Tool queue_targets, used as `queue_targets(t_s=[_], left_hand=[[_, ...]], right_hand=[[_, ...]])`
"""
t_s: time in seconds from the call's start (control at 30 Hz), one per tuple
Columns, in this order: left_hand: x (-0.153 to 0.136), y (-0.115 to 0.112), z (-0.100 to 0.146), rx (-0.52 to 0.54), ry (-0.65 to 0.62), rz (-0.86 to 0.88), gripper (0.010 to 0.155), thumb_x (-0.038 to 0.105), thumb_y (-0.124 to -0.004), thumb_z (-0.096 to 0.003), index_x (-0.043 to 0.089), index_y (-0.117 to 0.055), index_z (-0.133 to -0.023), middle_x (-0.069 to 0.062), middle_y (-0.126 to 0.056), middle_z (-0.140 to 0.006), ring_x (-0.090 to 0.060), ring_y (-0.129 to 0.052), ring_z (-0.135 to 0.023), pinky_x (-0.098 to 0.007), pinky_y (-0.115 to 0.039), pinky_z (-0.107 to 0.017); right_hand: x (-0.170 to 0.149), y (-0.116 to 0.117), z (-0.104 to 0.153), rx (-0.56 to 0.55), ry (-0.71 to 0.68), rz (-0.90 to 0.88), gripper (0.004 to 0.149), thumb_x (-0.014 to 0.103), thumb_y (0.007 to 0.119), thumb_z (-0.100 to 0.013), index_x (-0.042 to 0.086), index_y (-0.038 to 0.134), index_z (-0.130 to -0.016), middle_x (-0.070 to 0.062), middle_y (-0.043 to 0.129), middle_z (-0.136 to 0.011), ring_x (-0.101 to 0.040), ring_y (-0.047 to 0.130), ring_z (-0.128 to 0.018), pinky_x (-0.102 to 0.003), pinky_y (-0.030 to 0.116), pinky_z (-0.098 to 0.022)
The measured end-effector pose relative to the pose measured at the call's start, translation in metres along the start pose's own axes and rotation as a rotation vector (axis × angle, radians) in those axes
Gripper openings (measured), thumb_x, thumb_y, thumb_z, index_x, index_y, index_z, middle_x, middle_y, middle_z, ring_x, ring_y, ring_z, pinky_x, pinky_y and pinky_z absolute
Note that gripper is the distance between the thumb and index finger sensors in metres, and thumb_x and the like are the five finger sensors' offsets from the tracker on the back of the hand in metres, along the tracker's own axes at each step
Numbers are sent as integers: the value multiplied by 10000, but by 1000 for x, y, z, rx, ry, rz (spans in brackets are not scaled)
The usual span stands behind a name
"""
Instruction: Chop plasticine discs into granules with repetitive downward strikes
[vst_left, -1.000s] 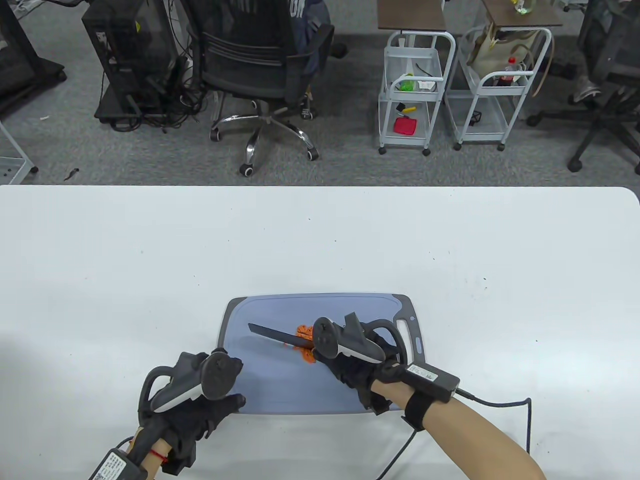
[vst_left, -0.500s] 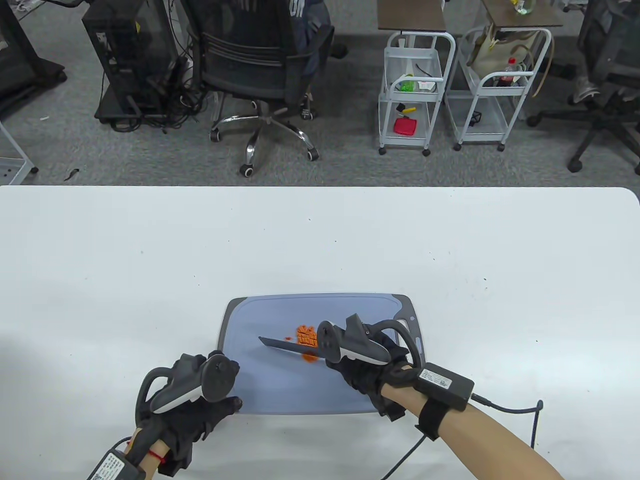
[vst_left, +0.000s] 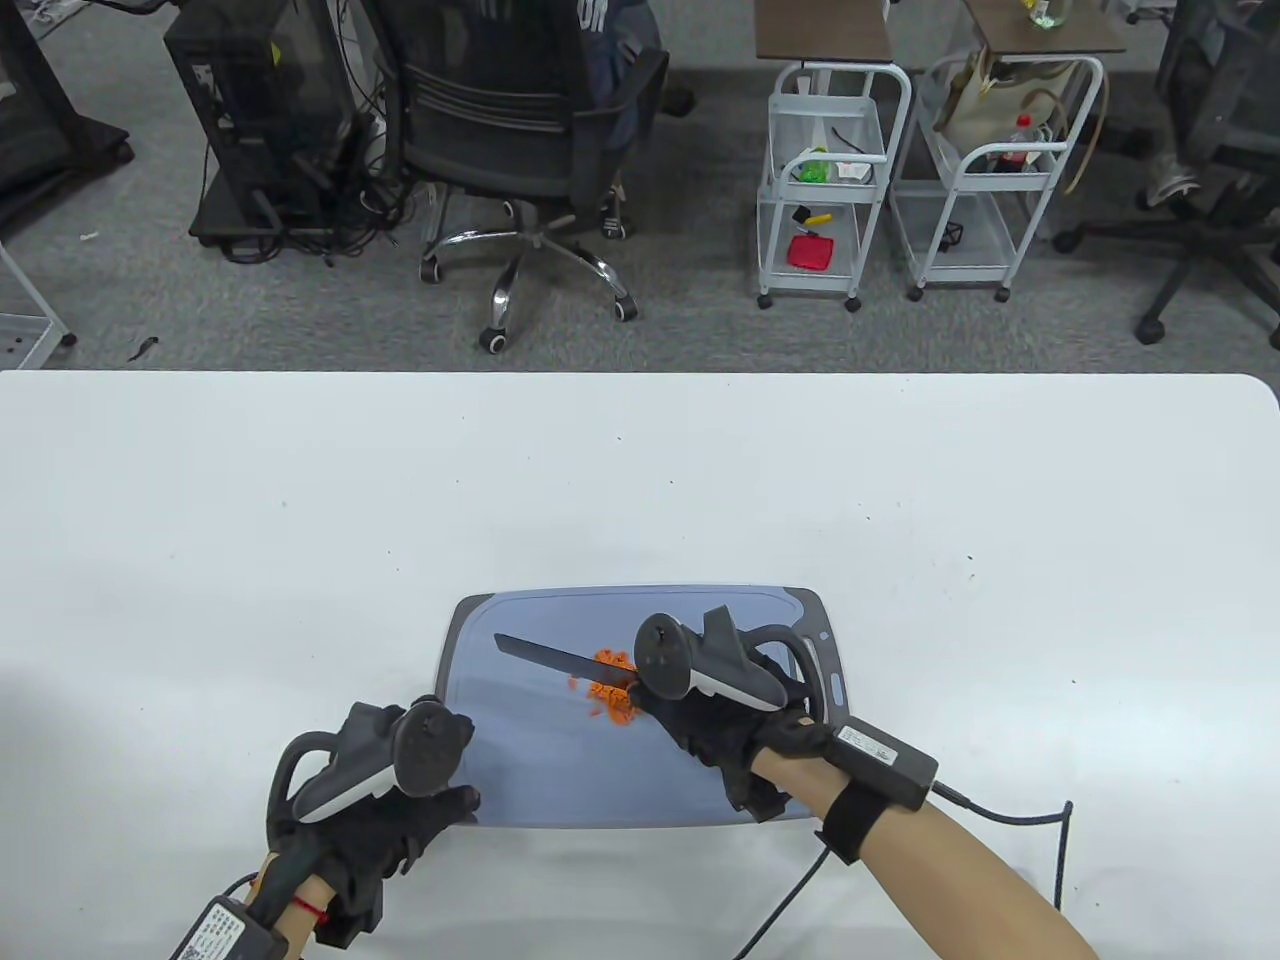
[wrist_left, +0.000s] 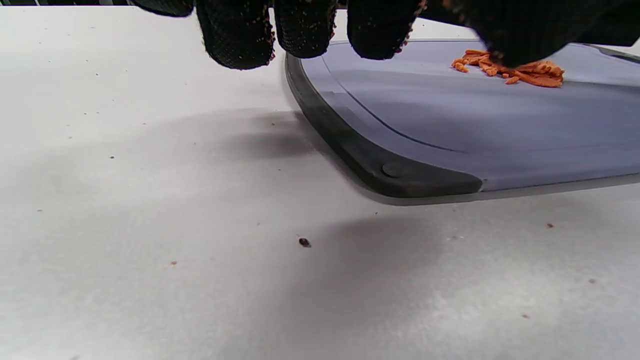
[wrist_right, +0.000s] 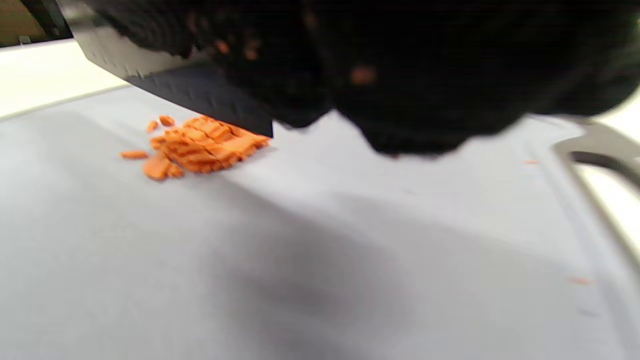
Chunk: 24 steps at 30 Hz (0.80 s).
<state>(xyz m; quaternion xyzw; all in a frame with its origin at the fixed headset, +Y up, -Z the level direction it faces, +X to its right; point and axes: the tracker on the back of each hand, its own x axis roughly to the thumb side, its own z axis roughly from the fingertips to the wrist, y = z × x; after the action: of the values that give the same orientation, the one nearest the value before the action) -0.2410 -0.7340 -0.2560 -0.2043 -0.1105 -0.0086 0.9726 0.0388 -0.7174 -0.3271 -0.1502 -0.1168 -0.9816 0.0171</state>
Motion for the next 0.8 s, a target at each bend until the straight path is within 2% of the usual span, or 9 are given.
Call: queue_targets(t_s=[0.13,0.2,0.27,0.37,0.43,0.5,0.6,0.73,0.8], left_hand=[[4,-3,-1,-16,-9,-21,786,634,-620,-362,310,-568,-1076,-132,-526,-1216,-476,-647,-1069,-665,-490,-744],[6,-4,-2,-20,-13,-17,787,635,-620,-361,310,-569,-1076,-129,-523,-1218,-475,-650,-1068,-664,-491,-744],[8,-4,-4,-33,-12,-8,786,634,-620,-362,311,-567,-1077,-130,-521,-1217,-476,-646,-1069,-665,-488,-745],[11,-4,-4,-21,-23,-9,786,634,-619,-361,312,-566,-1076,-126,-524,-1216,-471,-646,-1070,-663,-490,-745],[11,-5,-2,-30,-29,-14,787,637,-616,-362,312,-563,-1078,-125,-520,-1218,-471,-647,-1070,-663,-492,-744],[10,-5,0,-15,-31,-11,787,635,-620,-361,311,-566,-1077,-127,-523,-1217,-474,-648,-1069,-664,-491,-744],[7,-2,1,-2,-21,-9,787,635,-620,-361,311,-566,-1077,-130,-522,-1217,-476,-646,-1069,-665,-488,-745],[7,-1,2,-2,-20,-23,787,634,-620,-362,310,-565,-1077,-132,-524,-1216,-476,-645,-1069,-665,-488,-745],[8,-2,2,0,-18,-33,788,634,-621,-361,310,-568,-1077,-131,-525,-1216,-476,-647,-1069,-666,-489,-744]], right_hand=[[3,10,-1,72,20,83,563,566,725,-449,132,839,-789,32,991,-412,-175,1057,-92,-473,906,-231],[4,20,-6,61,11,56,567,561,736,-437,115,817,-777,35,979,-398,-182,1055,-73,-480,907,-219],[4,29,-12,16,-6,-63,570,563,738,-435,109,807,-772,36,972,-398,-181,1052,-66,-481,907,-218],[14,26,-18,6,-8,-28,567,570,730,-443,117,817,-773,49,974,-394,-169,1048,-70,-470,909,-219],[11,23,-22,53,3,-91,567,568,714,-448,127,831,-785,40,984,-413,-175,1055,-88,-473,908,-231],[8,16,-15,-23,4,-94,569,571,706,-444,132,835,-783,39,988,-411,-177,1056,-89,-473,908,-231],[9,9,-4,-4,-5,-50,570,573,707,-444,135,836,-784,39,991,-408,-176,1056,-89,-471,907,-231],[18,17,-3,62,3,81,569,571,711,-444,135,836,-787,39,991,-410,-175,1057,-91,-471,908,-231],[19,25,-6,51,-2,37,568,564,725,-437,121,822,-780,40,981,-403,-178,1056,-80,-477,908,-223]])
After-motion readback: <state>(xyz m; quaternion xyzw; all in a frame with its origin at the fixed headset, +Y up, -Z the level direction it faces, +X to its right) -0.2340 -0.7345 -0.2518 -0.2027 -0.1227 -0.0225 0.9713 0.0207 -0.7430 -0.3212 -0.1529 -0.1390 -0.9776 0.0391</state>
